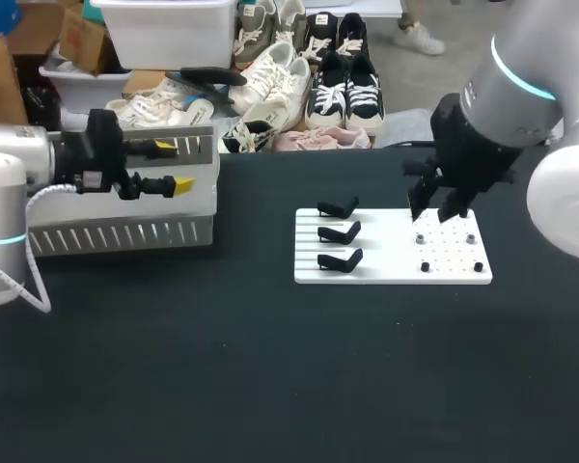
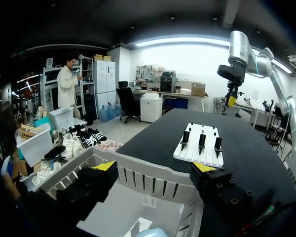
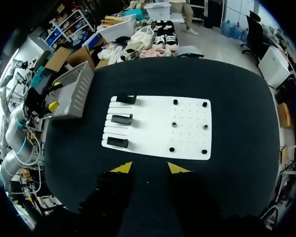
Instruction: Pick up each earbud case from the left stands, insert the matching earbuds, close the lid, and place the case in the box.
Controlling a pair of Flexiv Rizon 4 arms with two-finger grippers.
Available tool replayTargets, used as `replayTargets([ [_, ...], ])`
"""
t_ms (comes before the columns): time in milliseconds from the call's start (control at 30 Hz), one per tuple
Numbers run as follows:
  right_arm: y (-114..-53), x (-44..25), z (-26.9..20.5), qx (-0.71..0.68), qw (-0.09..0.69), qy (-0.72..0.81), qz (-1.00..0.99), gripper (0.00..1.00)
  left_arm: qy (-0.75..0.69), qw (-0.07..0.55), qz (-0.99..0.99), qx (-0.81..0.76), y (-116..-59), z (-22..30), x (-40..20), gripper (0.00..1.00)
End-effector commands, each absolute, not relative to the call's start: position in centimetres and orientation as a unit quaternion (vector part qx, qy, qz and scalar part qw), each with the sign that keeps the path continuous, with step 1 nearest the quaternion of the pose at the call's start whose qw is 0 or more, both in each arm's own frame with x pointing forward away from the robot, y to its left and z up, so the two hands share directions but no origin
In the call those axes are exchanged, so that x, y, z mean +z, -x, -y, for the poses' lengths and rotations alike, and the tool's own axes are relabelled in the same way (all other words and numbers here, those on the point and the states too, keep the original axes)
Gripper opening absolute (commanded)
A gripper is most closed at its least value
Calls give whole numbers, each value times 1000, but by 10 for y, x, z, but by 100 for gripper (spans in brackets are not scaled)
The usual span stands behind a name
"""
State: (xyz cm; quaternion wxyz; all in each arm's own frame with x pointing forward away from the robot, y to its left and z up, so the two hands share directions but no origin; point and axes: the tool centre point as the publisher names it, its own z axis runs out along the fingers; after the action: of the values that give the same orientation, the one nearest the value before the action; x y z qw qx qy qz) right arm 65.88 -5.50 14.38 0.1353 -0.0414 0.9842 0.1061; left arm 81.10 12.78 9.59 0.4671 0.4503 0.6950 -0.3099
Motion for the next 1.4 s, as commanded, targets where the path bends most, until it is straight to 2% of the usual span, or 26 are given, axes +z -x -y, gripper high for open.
replayTargets([
  [33, -654, 157, 63, 103, 165, 46, -980, 39, -450, 472, -687, -320, -802, -119, 106, 100],
  [567, -673, 187, 99, 132, 263, 88, -952, 41, -457, 458, -677, -350, -752, -57, 116, 100],
  [1233, -689, 195, 154, 166, 292, 122, -934, 43, -450, 443, -687, -360, -717, 12, 120, 100],
  [1267, -688, 193, 156, 166, 282, 117, -938, 45, -444, 442, -688, -365, -716, 14, 119, 100],
  [1300, -689, 191, 158, 168, 274, 116, -940, 70, -436, 444, -688, -373, -713, 17, 118, 100],
  [1333, -689, 191, 158, 168, 274, 116, -940, 100, -431, 445, -685, -384, -710, 22, 116, 100],
  [1400, -689, 191, 158, 168, 274, 116, -940, 100, -431, 445, -685, -384, -710, 22, 116, 100],
])
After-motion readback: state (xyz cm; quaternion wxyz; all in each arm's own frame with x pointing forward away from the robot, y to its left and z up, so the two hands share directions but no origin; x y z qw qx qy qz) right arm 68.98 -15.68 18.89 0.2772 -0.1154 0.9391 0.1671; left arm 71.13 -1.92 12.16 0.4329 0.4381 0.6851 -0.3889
